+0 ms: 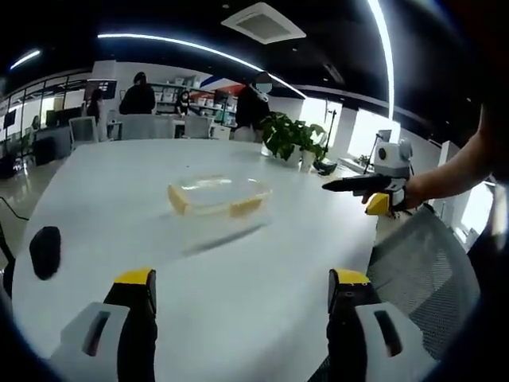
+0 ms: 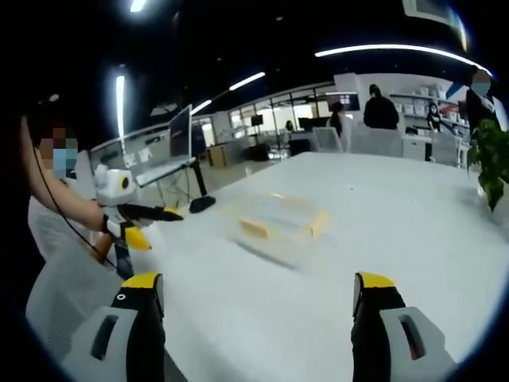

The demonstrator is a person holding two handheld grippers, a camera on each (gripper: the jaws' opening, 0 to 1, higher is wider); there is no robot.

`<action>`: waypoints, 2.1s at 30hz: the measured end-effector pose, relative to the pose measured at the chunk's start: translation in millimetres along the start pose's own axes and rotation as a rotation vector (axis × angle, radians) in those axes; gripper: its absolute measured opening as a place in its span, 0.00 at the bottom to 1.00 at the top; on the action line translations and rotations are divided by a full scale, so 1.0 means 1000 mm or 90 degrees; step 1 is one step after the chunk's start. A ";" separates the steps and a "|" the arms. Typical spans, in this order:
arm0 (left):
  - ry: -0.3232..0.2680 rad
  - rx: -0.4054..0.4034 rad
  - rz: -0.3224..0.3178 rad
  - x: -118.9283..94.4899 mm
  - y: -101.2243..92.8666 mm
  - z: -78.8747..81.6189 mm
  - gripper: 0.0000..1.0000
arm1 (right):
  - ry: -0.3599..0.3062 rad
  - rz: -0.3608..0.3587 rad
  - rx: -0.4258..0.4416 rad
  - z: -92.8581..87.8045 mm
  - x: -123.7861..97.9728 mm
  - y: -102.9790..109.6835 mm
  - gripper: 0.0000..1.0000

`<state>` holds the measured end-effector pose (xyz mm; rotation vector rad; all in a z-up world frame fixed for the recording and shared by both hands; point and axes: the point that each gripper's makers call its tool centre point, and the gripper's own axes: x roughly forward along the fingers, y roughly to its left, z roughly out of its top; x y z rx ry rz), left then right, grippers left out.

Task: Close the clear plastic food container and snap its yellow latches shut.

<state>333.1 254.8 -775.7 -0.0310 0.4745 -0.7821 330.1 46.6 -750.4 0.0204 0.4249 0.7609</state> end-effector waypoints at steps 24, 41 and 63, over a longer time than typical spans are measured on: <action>-0.020 -0.033 0.033 -0.019 0.001 -0.009 0.90 | -0.012 -0.012 0.005 -0.001 -0.006 0.017 1.00; -0.053 -0.005 0.073 -0.033 0.005 -0.006 0.90 | -0.046 -0.046 -0.005 0.005 -0.007 0.021 1.00; -0.054 0.020 0.067 -0.038 -0.001 -0.006 0.88 | -0.060 -0.063 -0.011 0.008 -0.009 0.025 0.99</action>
